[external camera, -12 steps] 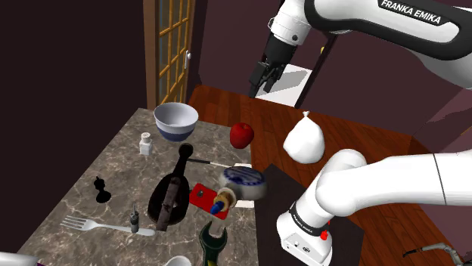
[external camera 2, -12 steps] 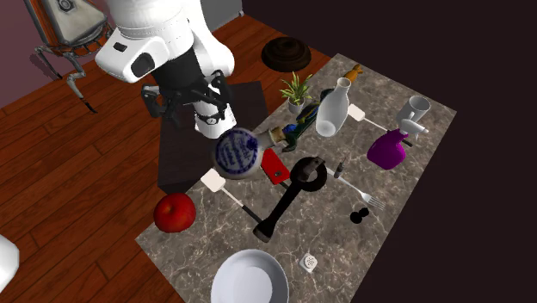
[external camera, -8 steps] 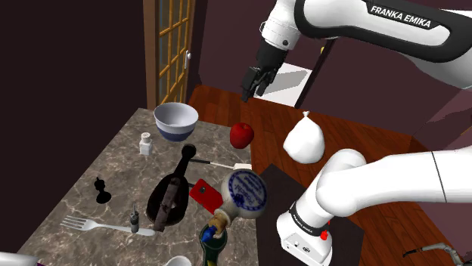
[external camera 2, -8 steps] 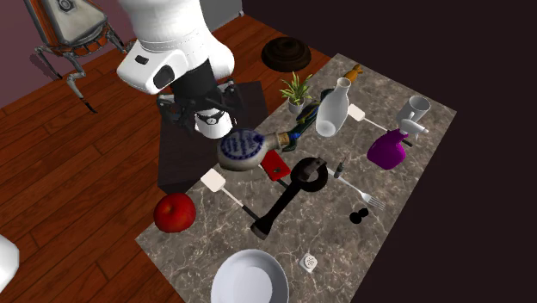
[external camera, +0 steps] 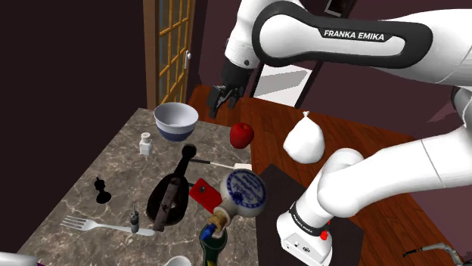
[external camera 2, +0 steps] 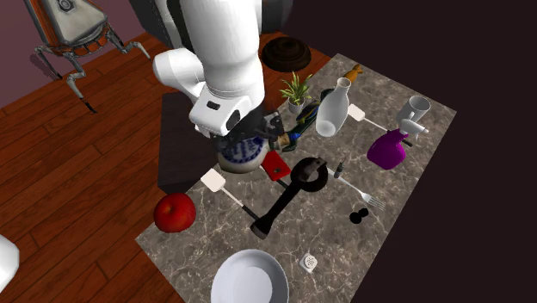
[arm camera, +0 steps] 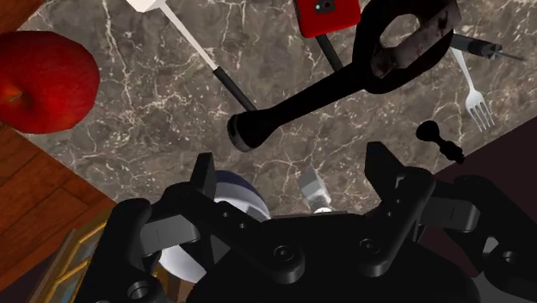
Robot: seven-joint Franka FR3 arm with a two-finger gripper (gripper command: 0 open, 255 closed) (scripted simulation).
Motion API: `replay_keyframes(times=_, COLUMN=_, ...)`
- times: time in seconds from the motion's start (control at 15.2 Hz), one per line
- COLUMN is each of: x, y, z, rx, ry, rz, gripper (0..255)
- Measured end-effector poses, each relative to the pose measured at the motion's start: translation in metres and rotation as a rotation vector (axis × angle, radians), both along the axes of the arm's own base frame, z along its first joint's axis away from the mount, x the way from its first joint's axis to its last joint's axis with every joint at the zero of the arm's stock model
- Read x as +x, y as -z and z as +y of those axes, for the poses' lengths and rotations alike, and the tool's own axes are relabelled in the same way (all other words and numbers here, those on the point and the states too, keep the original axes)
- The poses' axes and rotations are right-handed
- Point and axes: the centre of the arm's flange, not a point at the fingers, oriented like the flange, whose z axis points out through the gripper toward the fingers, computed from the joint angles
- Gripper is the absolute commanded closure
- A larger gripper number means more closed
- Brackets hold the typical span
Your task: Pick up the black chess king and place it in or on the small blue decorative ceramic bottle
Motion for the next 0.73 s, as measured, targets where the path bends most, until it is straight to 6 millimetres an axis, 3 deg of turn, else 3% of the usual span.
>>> replay_keyframes(times=0.73, x=0.047, y=0.077, z=0.111, rx=-0.003, ry=-0.056, rz=-0.013, gripper=0)
